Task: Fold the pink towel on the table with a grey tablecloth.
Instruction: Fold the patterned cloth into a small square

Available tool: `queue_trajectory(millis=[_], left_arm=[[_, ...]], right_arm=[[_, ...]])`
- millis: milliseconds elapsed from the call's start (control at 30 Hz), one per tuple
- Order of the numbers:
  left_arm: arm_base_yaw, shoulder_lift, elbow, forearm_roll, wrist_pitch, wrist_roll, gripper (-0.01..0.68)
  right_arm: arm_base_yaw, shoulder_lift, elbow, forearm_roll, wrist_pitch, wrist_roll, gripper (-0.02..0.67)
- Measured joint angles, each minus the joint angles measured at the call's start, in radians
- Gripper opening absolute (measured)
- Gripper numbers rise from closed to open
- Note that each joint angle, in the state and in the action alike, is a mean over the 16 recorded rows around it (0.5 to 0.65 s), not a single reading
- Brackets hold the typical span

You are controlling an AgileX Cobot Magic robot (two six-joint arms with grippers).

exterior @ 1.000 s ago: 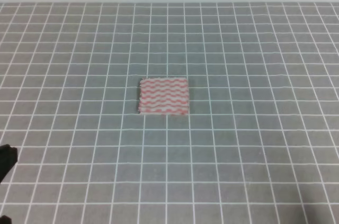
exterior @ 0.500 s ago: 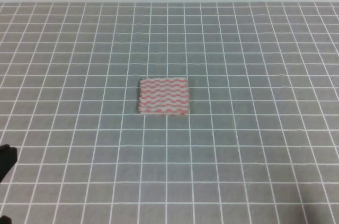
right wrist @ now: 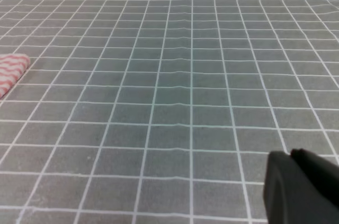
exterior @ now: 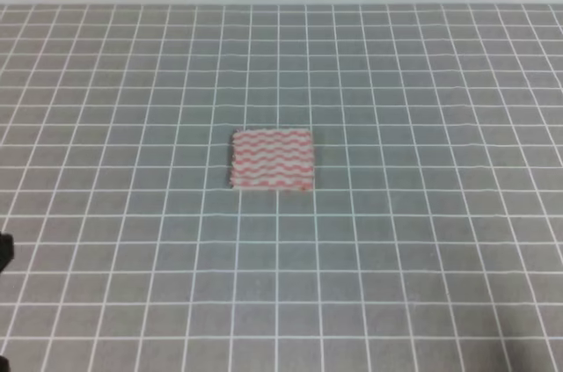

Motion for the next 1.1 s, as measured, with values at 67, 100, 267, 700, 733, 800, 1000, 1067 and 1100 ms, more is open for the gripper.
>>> queue_trajectory(millis=[67, 100, 267, 700, 733, 800, 1000, 1067, 1100], left_arm=[[0.002, -0.032, 0.03, 0.019, -0.044, -0.018, -0.001], [0.003, -0.052, 0.047, 0.03, -0.067, -0.028, -0.001], [0.023, -0.175, 0.162, 0.082, -0.195, -0.088, -0.001], [0.176, -0.382, 0.439, 0.133, -0.355, -0.218, -0.001], [0.186, -0.385, 0.45, 0.133, -0.351, -0.22, -0.001], [0.202, -0.385, 0.463, 0.131, -0.34, -0.223, -0.001], [0.22, -0.382, 0.482, 0.129, -0.274, -0.22, -0.001], [0.22, -0.384, 0.484, 0.129, -0.246, -0.22, -0.001], [0.22, -0.382, 0.483, 0.128, -0.23, -0.219, -0.001]], right_arm=[[0.0, 0.0, 0.0, 0.0, 0.0, 0.0, -0.017], [0.0, 0.0, 0.0, 0.001, 0.0, 0.0, -0.017], [0.0, 0.0, 0.0, 0.002, -0.001, 0.0, -0.017], [0.0, -0.003, -0.004, 0.005, 0.001, 0.001, -0.017], [0.0, -0.003, -0.004, 0.005, 0.001, 0.001, -0.017], [0.0, -0.003, -0.004, 0.005, 0.001, 0.001, -0.017], [0.0, -0.002, -0.004, 0.005, 0.0, 0.001, -0.017], [0.0, -0.002, -0.004, 0.005, -0.001, 0.001, -0.017], [0.0, -0.002, -0.004, 0.005, -0.001, 0.001, -0.017]])
